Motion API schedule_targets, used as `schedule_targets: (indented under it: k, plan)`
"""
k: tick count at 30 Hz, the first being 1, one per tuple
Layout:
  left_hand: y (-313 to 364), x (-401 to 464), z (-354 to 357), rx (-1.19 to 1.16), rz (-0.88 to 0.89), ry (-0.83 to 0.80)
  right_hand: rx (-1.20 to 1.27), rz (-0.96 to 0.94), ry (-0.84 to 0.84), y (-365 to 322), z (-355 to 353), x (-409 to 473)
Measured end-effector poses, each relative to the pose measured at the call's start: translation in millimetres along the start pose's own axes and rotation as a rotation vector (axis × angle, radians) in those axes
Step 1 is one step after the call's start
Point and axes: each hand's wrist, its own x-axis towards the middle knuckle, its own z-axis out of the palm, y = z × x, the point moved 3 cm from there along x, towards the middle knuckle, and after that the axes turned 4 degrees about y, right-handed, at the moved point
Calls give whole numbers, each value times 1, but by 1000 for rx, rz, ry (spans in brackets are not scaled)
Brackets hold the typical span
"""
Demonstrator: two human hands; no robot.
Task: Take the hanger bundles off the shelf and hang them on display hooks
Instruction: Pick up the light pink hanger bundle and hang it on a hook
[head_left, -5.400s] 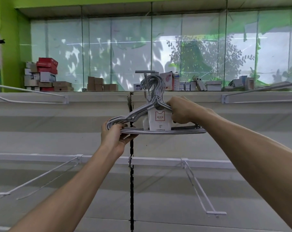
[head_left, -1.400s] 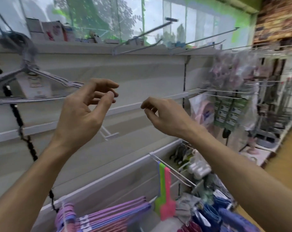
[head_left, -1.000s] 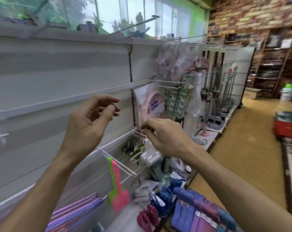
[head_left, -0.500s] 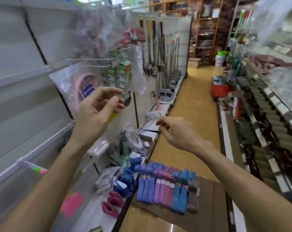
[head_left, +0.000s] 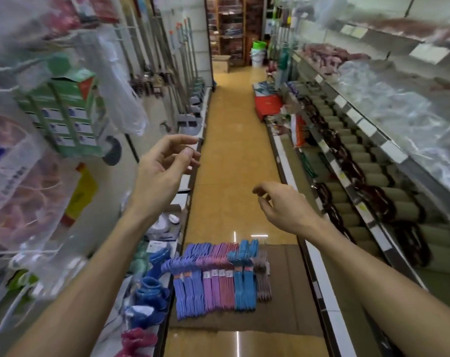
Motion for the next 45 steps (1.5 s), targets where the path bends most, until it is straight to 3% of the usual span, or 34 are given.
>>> schedule_targets:
  k: [12, 23, 38, 45]
  plan:
    - [-220, 39, 143, 0, -225, -228, -17, 380, -97, 187, 144, -13]
    - [-467, -46, 274, 53, -473, -249, 133, 635, -258, 367, 365, -70]
    - [-771, -181, 376, 188, -383, -326, 288, 796, -334, 536, 688, -123]
    - [-852, -204, 428, 465, -342, -558, 472, 818, -277, 566, 781, -112]
